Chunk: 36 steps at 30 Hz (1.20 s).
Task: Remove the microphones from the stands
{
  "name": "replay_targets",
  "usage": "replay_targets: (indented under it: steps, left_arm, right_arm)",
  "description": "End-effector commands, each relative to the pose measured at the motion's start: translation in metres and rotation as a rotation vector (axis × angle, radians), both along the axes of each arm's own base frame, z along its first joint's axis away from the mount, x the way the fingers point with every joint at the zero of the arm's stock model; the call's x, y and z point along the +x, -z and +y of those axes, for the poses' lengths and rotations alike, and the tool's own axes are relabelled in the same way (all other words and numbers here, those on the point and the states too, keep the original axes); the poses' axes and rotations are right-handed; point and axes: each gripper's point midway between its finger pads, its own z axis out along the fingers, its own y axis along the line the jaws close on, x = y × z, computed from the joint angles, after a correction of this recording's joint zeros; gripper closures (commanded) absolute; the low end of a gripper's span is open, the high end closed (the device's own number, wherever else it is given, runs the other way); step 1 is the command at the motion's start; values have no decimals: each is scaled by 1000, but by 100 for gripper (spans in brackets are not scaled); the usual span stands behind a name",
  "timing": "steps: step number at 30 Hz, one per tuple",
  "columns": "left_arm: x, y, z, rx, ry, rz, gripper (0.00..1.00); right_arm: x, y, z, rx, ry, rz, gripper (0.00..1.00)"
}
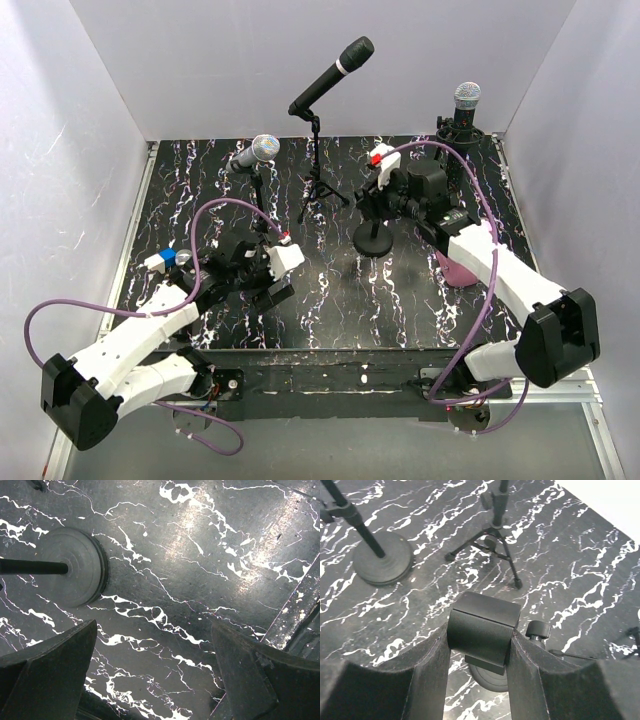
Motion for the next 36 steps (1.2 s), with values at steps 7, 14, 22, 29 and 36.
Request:
replay_targets:
  steps: [7,14,22,29,36]
  left_arm:
    - [-1,-4,4,-11,-13,-7,2]
    - [0,-6,15,10,-43,-13,2]
    - [11,-18,39,4,-191,-30,2]
    - [28,-29,62,-4,-346,-74,2]
    - [35,-64,79,-22,-362,-150,2]
  right_arm:
    - [59,-67,1,56,53,-279,99]
    - [87,-80,5,55,68,-335,99]
    - [131,-89,5,62,118,-373,99]
    - [152,-66,-2,42,172,-298,54]
    - [105,-102,-4,103,107,-234,23]
